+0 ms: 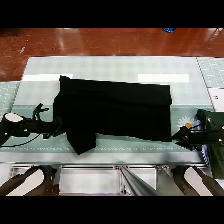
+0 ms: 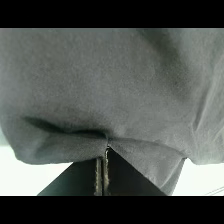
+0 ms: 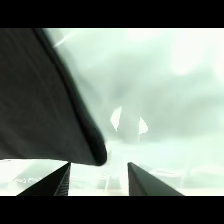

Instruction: Fold the shirts.

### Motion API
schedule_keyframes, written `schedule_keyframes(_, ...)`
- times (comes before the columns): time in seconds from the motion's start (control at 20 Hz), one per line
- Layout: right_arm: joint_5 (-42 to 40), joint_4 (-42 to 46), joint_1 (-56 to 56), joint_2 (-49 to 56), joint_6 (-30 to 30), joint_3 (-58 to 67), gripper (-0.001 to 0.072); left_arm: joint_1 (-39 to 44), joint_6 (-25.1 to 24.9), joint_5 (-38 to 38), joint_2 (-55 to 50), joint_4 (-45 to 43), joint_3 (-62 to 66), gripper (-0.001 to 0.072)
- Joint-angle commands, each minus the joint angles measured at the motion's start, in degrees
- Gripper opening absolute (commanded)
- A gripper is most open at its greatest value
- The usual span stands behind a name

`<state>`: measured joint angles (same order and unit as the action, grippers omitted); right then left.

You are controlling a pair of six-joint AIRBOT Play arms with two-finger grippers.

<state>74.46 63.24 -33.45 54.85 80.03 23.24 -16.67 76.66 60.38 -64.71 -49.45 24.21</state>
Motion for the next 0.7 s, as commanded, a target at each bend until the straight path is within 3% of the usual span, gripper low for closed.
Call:
schedule_keyframes(0.0,-1.8,-3.5,0.8,4.2,-1.6,-0.4,0.0413,0.0,-0.1,0.7,0.0,0.0,0.0,0.0019)
schedule_keyframes(0.25,-9.2,-17.7,2.5,12.0,-9.0,-0.4,0.04,0.0,-0.1,0.7,0.0,0.0,0.0,0.0019)
schedule_keyframes(0.3,-9.9,-20.0,4.3,13.1,-10.4,-0.4,0.0334,0.0,-0.1,0.7,0.0,0.0,0.0,0.0019)
schedule_keyframes(0.35,-9.5,-22.2,6.6,13.9,-13.8,-0.2,0.0111,0.0,-0.1,0.8,0.0,0.5,0.0,0.0019)
schedule_keyframes(0.4,-7.5,-23.9,8.4,13.9,-19.1,0.6,0.0022,-0.1,-1.0,2.1,0.0,1.7,0.1,0.0019)
schedule_keyframes(0.5,-3.2,-24.0,10.1,12.9,-21.4,3.5,0.0023,-0.6,-4.9,6.2,0.1,2.9,2.4,0.0019)
schedule_keyframes(0.65,-4.4,-23.5,9.2,10.8,-17.0,9.1,0.0022,-2.3,-5.0,8.2,0.1,3.5,10.6,0.0019)
